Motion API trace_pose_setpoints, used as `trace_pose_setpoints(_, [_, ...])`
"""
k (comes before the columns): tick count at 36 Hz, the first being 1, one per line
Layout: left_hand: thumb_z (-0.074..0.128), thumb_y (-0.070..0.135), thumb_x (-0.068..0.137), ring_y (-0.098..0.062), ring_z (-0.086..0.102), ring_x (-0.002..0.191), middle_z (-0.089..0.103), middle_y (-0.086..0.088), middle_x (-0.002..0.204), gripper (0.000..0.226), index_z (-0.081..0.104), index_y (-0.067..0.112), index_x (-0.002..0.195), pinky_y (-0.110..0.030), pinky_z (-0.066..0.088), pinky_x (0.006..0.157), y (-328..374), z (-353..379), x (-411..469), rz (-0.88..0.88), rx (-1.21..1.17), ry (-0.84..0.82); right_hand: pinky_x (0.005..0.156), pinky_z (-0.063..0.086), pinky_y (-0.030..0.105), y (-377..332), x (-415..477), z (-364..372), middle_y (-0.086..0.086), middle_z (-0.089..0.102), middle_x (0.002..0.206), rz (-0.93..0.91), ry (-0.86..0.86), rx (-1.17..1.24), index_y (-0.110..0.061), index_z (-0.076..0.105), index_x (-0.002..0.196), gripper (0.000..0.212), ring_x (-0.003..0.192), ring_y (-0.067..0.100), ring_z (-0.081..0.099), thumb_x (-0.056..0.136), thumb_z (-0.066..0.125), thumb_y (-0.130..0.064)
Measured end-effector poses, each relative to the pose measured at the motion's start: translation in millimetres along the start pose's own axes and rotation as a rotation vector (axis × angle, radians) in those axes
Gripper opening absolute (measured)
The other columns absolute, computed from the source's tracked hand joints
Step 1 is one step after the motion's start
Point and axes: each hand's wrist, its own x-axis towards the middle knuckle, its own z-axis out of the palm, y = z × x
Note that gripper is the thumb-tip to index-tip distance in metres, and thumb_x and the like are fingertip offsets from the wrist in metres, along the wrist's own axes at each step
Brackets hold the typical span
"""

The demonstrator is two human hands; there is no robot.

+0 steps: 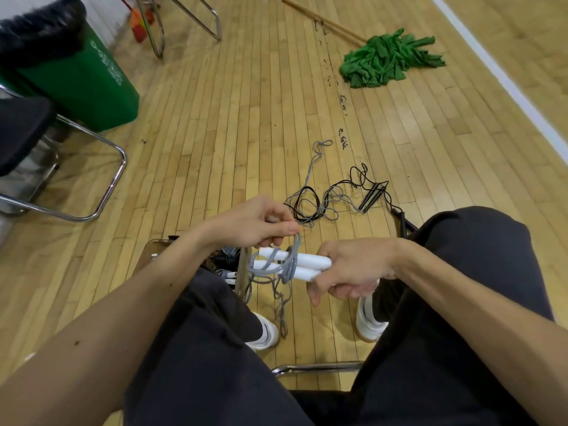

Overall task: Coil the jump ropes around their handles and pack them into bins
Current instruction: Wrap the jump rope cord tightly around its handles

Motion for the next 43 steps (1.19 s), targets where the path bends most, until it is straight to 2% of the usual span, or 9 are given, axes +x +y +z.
trace_pose_setpoints(5, [0.058, 0.029, 0.097, 0.001, 0.051, 0.056, 0.060, 0.015, 0.062, 0.020, 0.065, 0.021, 0.081, -0.014, 0.039, 0.059, -3, 9, -5, 0.040, -0.102, 0.034, 0.044, 0.028, 0.026, -3, -4, 0, -0.005, 0.042, 0.042, -0.131, 0.062, 0.018, -0.020, 0.068, 0.061, 0.032, 0.034, 0.010, 0.034, 0.093, 0.070, -0.025])
trace_pose_setpoints(8, [0.072, 0.036, 0.084, -0.015, 0.060, 0.070, 0.064, 0.007, 0.080, 0.005, 0.070, 0.031, 0.084, -0.030, 0.045, 0.067, -4, 14, -15, 0.124, -0.128, 0.045, 0.048, 0.031, 0.030, -4, -4, 1, -0.004, 0.043, 0.045, -0.183, 0.117, 0.041, -0.013, 0.066, 0.072, 0.037, 0.038, 0.011, 0.036, 0.081, 0.073, -0.048])
trace_pose_setpoints(10, [0.065, 0.022, 0.076, -0.018, 0.060, 0.069, 0.065, 0.005, 0.080, 0.019, 0.070, 0.036, 0.087, -0.027, 0.048, 0.064, -9, 18, -20, 0.107, -0.179, 0.081, 0.047, 0.031, 0.028, -4, -2, 0, -0.003, 0.042, 0.047, -0.205, 0.161, 0.050, -0.012, 0.065, 0.073, 0.048, 0.040, 0.012, 0.036, 0.077, 0.077, -0.058])
trace_pose_setpoints(12, [0.054, -0.006, 0.088, 0.000, 0.053, 0.053, 0.060, 0.011, 0.059, 0.026, 0.061, 0.018, 0.082, -0.014, 0.042, 0.052, -13, 22, -18, 0.052, -0.175, 0.119, 0.045, 0.030, 0.025, -3, 0, 0, -0.002, 0.041, 0.049, -0.233, 0.197, 0.067, -0.013, 0.065, 0.071, 0.051, 0.041, 0.013, 0.034, 0.071, 0.073, -0.064])
trace_pose_setpoints(14, [0.041, -0.015, 0.095, 0.002, 0.048, 0.044, 0.054, 0.011, 0.047, 0.036, 0.053, 0.012, 0.074, -0.011, 0.037, 0.045, -11, 27, -14, -0.019, -0.154, 0.148, 0.045, 0.029, 0.025, -1, 1, 0, -0.001, 0.040, 0.049, -0.256, 0.238, 0.097, -0.011, 0.063, 0.072, 0.055, 0.043, 0.015, 0.032, 0.066, 0.069, -0.065])
trace_pose_setpoints(22, [0.044, 0.000, 0.102, -0.001, 0.044, 0.041, 0.049, 0.004, 0.050, 0.040, 0.051, 0.012, 0.065, -0.016, 0.038, 0.045, -8, 41, -15, -0.078, -0.216, 0.268, 0.042, 0.025, 0.021, 1, 5, 1, -0.005, 0.036, 0.051, -0.304, 0.351, 0.161, -0.013, 0.058, 0.070, 0.064, 0.044, 0.012, 0.027, 0.083, 0.057, -0.075])
trace_pose_setpoints(27, [0.041, 0.030, 0.107, -0.013, 0.054, 0.052, 0.060, 0.003, 0.060, 0.022, 0.061, 0.027, 0.099, -0.025, 0.045, 0.053, -18, 50, -17, 0.005, -0.162, 0.290, 0.043, 0.024, 0.021, -3, 11, -1, -0.005, 0.036, 0.052, -0.273, 0.542, 0.186, -0.013, 0.055, 0.070, 0.070, 0.046, 0.013, 0.025, 0.082, 0.040, -0.081])
trace_pose_setpoints(33, [0.042, 0.031, 0.107, -0.014, 0.052, 0.050, 0.056, 0.003, 0.058, 0.021, 0.056, 0.021, 0.095, -0.034, 0.045, 0.056, -21, 64, -20, -0.037, -0.120, 0.266, 0.040, 0.024, 0.021, -5, 8, -10, -0.008, 0.039, 0.050, -0.261, 0.747, 0.313, -0.011, 0.055, 0.071, 0.067, 0.043, 0.010, 0.027, 0.091, 0.042, -0.073])
trace_pose_setpoints(43, [0.039, 0.027, 0.107, -0.012, 0.038, 0.050, 0.046, 0.001, 0.062, 0.029, 0.058, 0.008, 0.096, -0.030, 0.032, 0.050, -33, 64, -31, -0.127, -0.144, 0.213, 0.038, 0.025, 0.021, 3, 7, -31, -0.005, 0.043, 0.056, -0.179, 0.963, 0.372, -0.009, 0.057, 0.083, 0.064, 0.042, 0.008, 0.029, 0.093, 0.044, -0.071])
